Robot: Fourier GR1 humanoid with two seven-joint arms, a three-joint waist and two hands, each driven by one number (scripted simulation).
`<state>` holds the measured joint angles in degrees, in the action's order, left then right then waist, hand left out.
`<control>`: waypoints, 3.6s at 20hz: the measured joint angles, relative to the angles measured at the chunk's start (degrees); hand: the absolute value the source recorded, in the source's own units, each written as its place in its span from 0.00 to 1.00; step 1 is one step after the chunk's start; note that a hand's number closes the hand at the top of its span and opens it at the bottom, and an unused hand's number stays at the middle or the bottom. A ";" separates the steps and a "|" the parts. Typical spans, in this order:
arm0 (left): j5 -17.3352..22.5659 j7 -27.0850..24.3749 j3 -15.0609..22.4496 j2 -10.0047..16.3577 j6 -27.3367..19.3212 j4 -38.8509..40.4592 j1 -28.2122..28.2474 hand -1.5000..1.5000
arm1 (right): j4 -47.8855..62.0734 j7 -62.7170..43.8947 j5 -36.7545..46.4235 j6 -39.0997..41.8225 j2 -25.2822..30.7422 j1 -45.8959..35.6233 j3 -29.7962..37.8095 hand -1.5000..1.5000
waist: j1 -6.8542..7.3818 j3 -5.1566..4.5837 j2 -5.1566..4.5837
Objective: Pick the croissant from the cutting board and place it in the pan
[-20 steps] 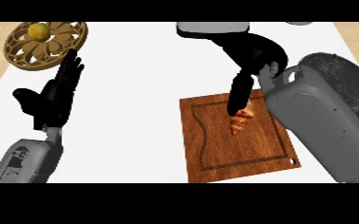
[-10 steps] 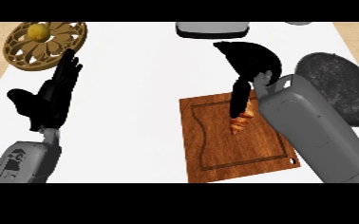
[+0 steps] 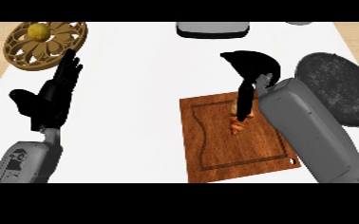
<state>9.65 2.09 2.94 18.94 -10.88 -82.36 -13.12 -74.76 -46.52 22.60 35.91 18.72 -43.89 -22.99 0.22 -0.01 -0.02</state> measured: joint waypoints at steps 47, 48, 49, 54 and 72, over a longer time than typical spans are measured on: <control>-7.06 1.74 -4.88 -6.50 4.04 -0.60 -0.69 0.50 | 19.50 18.82 27.65 7.76 -6.01 4.98 -1.14 1.00 | 0.05 -0.42 0.55; -6.84 1.36 -5.23 -6.19 4.60 -0.54 -0.54 0.50 | 19.50 19.28 28.34 7.25 -6.07 5.31 -1.47 1.00 | 0.02 -0.50 0.66; -6.86 1.15 -5.26 -6.44 4.67 -0.30 -0.52 0.50 | 19.24 19.38 28.76 7.28 -6.19 5.51 -1.41 1.00 | -0.06 -0.54 0.70; -6.77 -0.10 -6.22 -6.29 5.60 0.59 0.05 0.50 | 19.27 21.82 30.36 6.81 -6.24 5.34 -0.81 1.00 | -0.12 -0.52 0.68; -6.60 2.01 -7.77 -5.19 5.31 -2.22 2.01 0.50 | -33.30 13.29 39.75 -23.00 -8.60 34.85 -4.78 1.00 | -2.32 -0.02 0.76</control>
<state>3.05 4.10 -4.82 13.75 -5.57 -84.58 -11.10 -108.05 -33.23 62.35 12.91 10.12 -9.04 -27.77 -2.10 -0.03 0.75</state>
